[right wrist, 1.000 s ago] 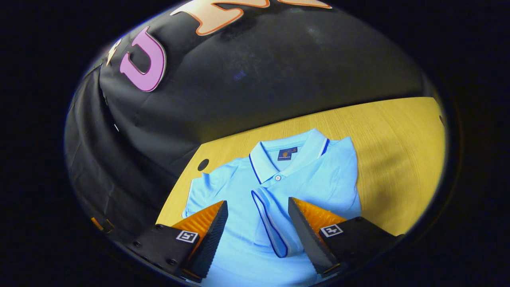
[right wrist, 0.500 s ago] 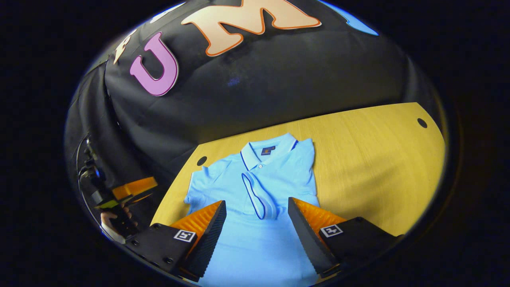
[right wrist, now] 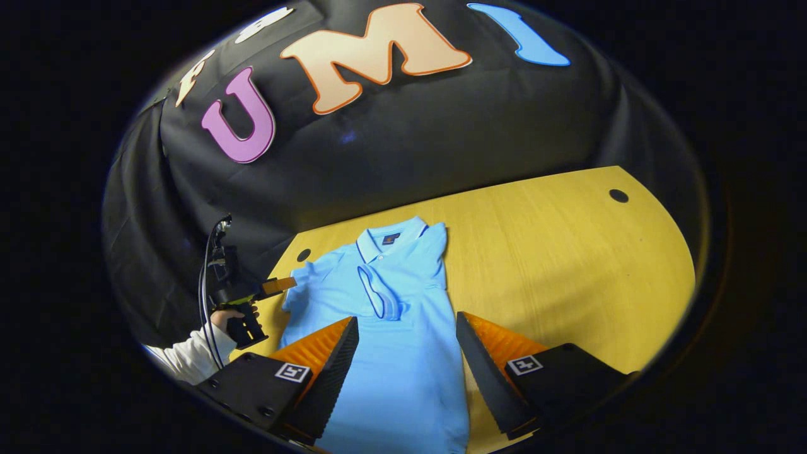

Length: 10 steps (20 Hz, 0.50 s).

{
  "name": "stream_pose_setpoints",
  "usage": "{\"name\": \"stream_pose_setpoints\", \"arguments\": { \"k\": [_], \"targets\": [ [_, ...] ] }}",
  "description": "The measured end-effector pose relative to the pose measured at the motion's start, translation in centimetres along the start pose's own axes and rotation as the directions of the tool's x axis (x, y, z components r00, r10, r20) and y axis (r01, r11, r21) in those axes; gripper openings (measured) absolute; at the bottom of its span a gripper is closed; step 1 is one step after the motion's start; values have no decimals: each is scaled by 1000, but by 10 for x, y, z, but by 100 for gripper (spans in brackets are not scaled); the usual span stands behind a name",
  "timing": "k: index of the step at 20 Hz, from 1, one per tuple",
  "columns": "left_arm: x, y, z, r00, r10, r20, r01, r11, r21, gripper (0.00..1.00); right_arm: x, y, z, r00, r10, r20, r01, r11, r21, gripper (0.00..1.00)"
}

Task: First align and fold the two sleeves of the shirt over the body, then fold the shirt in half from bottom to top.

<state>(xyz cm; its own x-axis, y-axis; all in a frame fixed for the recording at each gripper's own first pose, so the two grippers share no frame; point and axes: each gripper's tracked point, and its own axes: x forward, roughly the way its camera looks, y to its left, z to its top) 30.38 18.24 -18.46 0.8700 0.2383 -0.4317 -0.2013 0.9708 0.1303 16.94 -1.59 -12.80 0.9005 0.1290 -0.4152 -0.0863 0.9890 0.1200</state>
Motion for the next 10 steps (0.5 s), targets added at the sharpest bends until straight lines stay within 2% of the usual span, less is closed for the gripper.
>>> {"name": "stream_pose_setpoints", "arguments": {
  "k": [2,3,4,8,10],
  "targets": [
    [6,-4,-7,1000,0,-18,1,1000,29,94,-6,-9,6,1000,-17,12,17,999,28,97],
    [8,-1,-5,1000,15,-22,-14,999,48,97,-7,-12,8,1000,-21,17,20,999,46,97],
    [10,0,-3,1000,16,-15,-15,998,59,93,-9,-14,12,999,-24,27,23,998,57,97],
    [11,-1,-4,1000,24,-13,-23,998,59,89,-11,-18,15,999,-34,41,31,997,65,97],
    [10,-4,-3,1000,20,-5,-19,999,42,66,-11,-17,14,999,-27,35,25,997,68,97]
  ]
}}
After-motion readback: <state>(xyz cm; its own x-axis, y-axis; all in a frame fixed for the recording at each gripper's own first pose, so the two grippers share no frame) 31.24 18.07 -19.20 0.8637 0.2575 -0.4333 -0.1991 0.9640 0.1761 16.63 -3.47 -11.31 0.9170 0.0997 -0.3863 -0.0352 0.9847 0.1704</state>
